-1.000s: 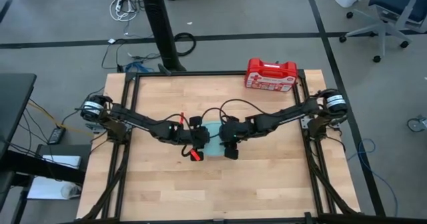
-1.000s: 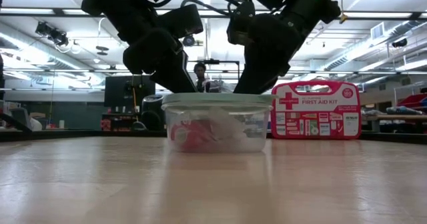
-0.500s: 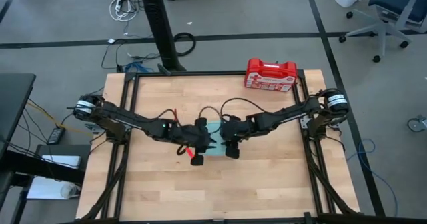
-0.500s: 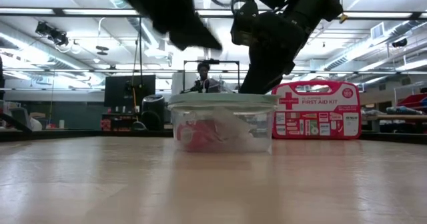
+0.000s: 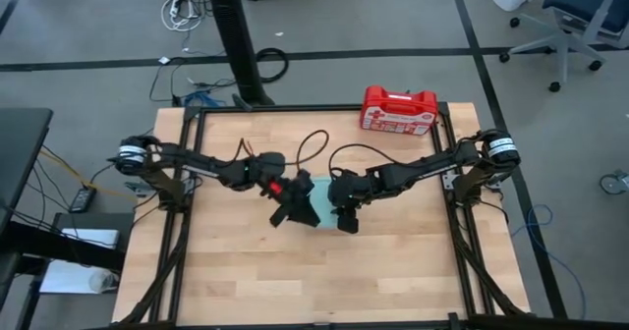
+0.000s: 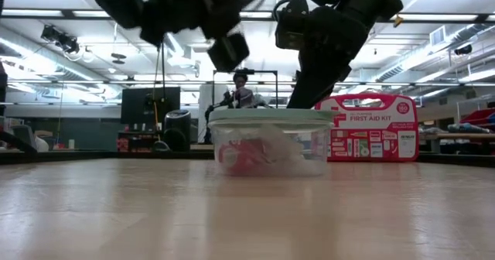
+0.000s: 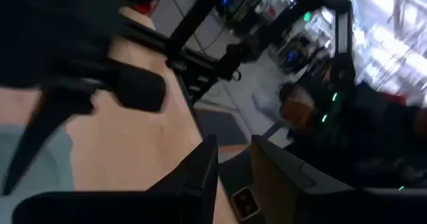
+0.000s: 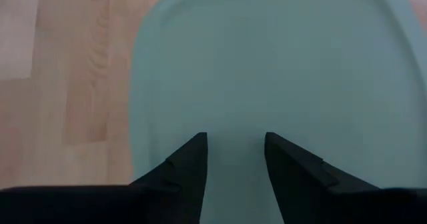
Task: Roll bandage
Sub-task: Close the transparent food container lid
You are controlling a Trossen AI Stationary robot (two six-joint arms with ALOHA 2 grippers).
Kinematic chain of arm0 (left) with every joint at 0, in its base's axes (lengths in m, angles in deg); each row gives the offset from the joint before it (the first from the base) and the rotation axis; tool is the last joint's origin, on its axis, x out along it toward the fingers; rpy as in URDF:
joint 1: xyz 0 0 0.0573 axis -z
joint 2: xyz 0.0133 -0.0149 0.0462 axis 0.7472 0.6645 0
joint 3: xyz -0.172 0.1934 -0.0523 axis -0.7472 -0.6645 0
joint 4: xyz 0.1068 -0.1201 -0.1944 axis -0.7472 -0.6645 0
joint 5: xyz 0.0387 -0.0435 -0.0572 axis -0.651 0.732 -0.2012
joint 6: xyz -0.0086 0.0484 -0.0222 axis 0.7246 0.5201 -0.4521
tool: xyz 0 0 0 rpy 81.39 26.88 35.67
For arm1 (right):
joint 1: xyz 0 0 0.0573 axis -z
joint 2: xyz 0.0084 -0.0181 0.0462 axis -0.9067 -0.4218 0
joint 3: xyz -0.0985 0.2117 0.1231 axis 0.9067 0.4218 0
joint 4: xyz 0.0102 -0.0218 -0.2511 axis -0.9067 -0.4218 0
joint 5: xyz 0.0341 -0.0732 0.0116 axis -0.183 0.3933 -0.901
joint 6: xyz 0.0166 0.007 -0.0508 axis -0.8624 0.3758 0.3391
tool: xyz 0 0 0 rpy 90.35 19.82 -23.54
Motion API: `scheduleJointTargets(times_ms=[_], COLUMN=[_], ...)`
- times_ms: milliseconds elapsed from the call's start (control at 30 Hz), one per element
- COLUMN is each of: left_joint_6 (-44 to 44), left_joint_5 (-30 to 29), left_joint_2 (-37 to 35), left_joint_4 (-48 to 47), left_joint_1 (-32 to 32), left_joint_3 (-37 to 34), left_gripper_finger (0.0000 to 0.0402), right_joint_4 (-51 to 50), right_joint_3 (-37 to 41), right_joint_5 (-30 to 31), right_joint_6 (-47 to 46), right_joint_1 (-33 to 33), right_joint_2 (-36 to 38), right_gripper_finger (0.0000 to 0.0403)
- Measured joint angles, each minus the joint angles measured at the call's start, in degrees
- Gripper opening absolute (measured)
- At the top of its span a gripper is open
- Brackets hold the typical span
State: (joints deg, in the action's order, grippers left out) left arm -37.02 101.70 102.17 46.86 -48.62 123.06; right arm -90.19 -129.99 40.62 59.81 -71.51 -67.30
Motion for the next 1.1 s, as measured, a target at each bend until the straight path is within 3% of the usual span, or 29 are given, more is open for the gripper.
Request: scheduleJointTargets(times_ms=[133,367,633,933,1100], left_joint_6=[-9.22,-17.97,-29.82,-23.79,-32.69], left_joint_5=[5.83,14.21,24.21,23.99,25.16], left_joint_2=[3.25,9.1,12.38,15.43,16.6], left_joint_4=[2.4,4.71,17.51,10.48,24.71], left_joint_1=[-2.89,-5.7,-7.15,-7.4,-7.44], left_joint_3=[0.65,1.3,1.52,1.72,1.66], left_gripper_finger=[0.0095,0.0095,0.0089,0.0024,0.0004], right_joint_4=[0.34,0.95,1.52,1.85,1.88], right_joint_3=[-0.03,-0.07,-0.15,-0.31,-0.33], right_joint_5=[-0.63,-0.6,-2.13,-2.33,-2.47], right_joint_6=[1.04,1.49,1.53,1.63,1.64], right_joint_1=[0.01,0.22,0.22,0.33,0.35], right_joint_2=[-0.45,-0.45,-0.45,-0.33,-0.29], right_gripper_finger=[0.0149,0.0149,0.0149,0.0149,0.0149])
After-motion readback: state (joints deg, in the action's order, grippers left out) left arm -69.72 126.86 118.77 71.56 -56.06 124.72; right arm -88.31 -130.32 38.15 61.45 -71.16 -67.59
